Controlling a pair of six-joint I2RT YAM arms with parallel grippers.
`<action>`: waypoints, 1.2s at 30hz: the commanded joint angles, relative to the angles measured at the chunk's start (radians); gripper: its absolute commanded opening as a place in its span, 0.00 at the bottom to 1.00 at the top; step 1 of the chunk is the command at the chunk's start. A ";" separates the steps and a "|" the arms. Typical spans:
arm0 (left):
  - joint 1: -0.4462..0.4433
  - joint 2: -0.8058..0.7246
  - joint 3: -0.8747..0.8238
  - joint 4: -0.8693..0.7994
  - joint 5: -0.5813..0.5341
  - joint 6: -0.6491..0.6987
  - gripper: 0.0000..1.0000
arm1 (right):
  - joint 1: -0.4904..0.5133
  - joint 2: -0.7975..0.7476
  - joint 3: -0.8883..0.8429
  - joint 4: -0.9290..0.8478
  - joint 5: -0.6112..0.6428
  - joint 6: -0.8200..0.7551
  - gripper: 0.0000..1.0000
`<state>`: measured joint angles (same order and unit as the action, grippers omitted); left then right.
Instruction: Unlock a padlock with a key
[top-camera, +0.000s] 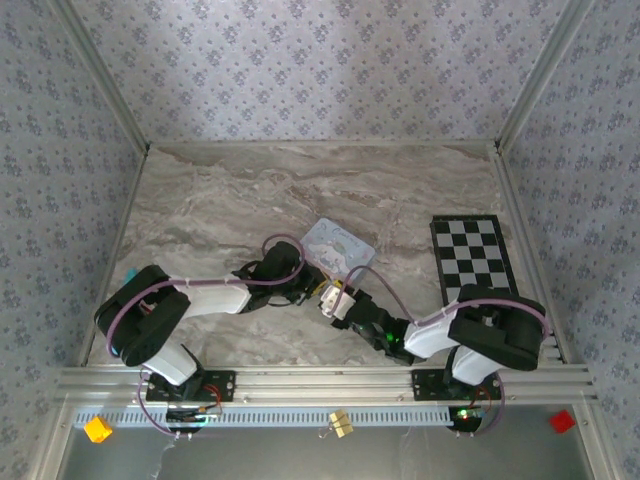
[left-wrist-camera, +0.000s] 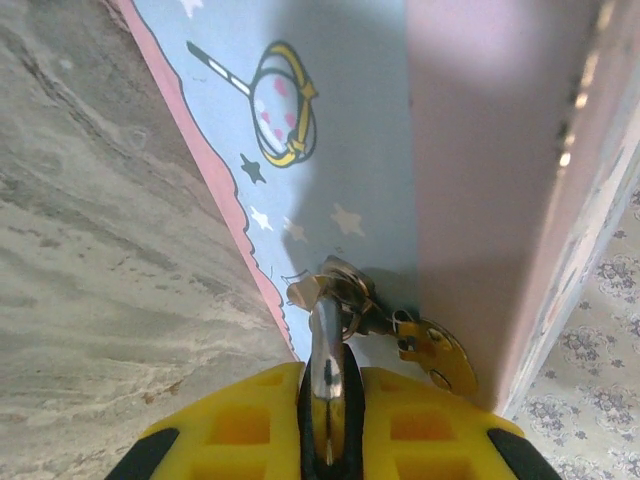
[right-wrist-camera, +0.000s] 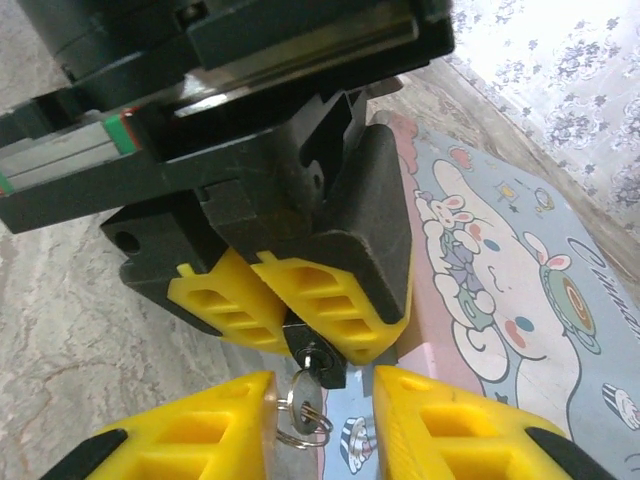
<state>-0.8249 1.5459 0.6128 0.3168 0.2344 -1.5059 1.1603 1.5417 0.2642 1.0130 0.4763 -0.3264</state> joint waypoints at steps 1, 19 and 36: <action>-0.011 -0.024 -0.019 -0.025 -0.002 -0.007 0.00 | -0.007 0.045 0.009 0.014 0.022 0.016 0.30; 0.004 -0.043 -0.031 -0.001 -0.013 -0.020 0.00 | 0.033 0.025 -0.031 0.061 0.030 0.043 0.33; -0.001 -0.070 -0.048 -0.022 -0.020 -0.015 0.00 | 0.022 0.103 0.013 0.109 0.033 0.025 0.24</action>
<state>-0.8249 1.4975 0.5690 0.3138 0.2161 -1.5127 1.1889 1.6310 0.2569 1.0920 0.4835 -0.3073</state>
